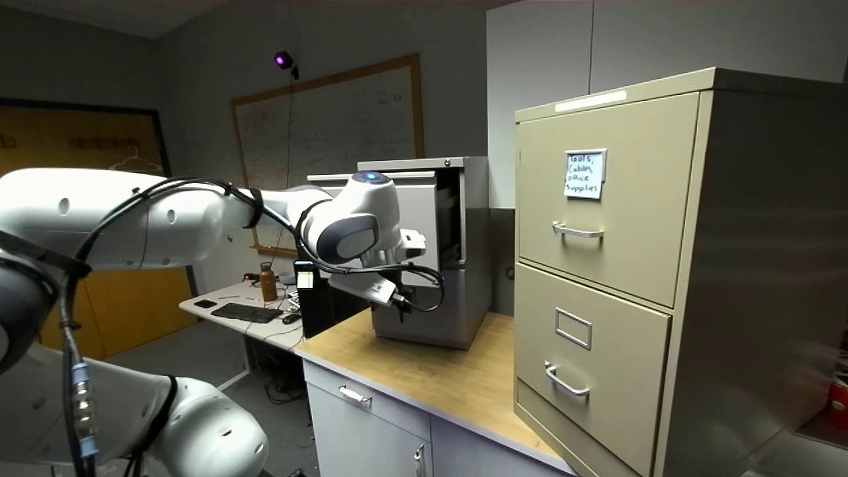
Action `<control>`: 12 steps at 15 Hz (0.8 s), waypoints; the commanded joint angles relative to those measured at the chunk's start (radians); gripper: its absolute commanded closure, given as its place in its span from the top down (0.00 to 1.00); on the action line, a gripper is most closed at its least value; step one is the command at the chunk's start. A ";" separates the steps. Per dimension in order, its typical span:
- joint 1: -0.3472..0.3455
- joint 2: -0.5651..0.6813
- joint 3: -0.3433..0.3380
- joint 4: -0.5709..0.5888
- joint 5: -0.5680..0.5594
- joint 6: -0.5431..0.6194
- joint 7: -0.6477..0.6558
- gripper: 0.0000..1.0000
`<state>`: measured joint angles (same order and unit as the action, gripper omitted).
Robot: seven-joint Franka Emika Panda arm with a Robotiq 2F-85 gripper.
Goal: Close the upper drawer
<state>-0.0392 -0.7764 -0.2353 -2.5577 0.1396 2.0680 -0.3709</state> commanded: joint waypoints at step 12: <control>0.253 -0.172 0.050 -0.070 0.099 0.524 0.032 0.05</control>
<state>0.1358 -0.9256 -0.1789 -2.6000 0.1942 2.5080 -0.3555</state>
